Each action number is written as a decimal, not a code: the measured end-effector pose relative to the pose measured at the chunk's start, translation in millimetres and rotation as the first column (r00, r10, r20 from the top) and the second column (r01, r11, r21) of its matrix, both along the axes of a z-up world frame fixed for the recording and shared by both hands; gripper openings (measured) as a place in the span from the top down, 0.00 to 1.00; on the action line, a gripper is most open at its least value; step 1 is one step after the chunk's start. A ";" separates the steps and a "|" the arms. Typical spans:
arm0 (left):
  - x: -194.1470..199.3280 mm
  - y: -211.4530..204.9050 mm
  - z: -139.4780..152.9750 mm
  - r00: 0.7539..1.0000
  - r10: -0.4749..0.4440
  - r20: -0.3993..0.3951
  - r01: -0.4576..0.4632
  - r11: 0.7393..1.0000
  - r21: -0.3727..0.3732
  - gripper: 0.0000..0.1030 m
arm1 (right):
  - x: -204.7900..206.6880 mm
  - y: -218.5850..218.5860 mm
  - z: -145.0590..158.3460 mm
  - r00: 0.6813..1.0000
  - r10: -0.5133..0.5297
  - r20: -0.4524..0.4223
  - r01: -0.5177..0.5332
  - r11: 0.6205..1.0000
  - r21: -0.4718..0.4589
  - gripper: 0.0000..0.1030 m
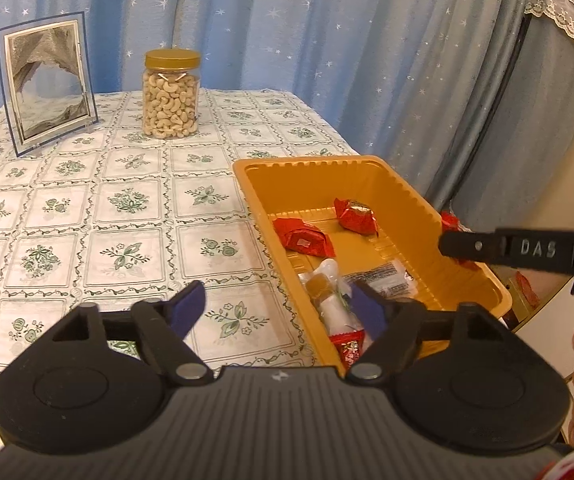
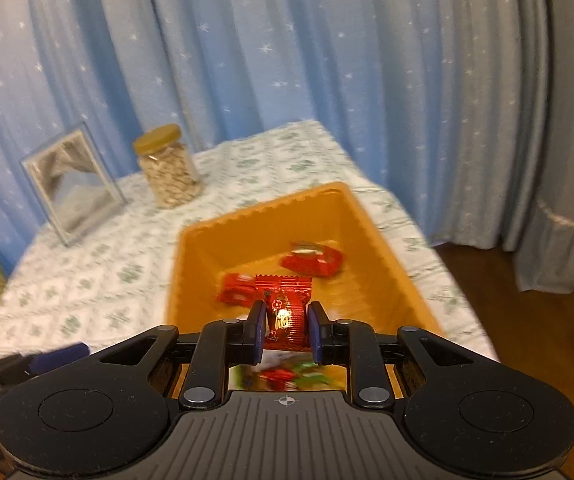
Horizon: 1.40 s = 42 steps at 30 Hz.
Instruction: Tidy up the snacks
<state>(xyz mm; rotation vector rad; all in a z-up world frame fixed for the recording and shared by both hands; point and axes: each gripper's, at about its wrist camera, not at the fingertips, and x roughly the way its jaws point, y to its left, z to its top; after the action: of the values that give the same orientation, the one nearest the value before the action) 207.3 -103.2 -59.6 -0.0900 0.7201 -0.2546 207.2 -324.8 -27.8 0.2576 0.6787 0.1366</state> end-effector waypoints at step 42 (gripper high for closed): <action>-149.1 42.7 70.8 0.991 0.135 0.021 -0.135 0.991 -0.005 0.00 | -165.5 16.9 51.0 0.997 -0.080 -0.020 0.078 0.994 -0.074 0.21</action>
<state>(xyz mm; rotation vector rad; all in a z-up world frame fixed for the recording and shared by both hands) 58.2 -60.5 11.2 -0.1388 0.6890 -0.1276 41.7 -307.9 23.2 0.2160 0.6943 0.0335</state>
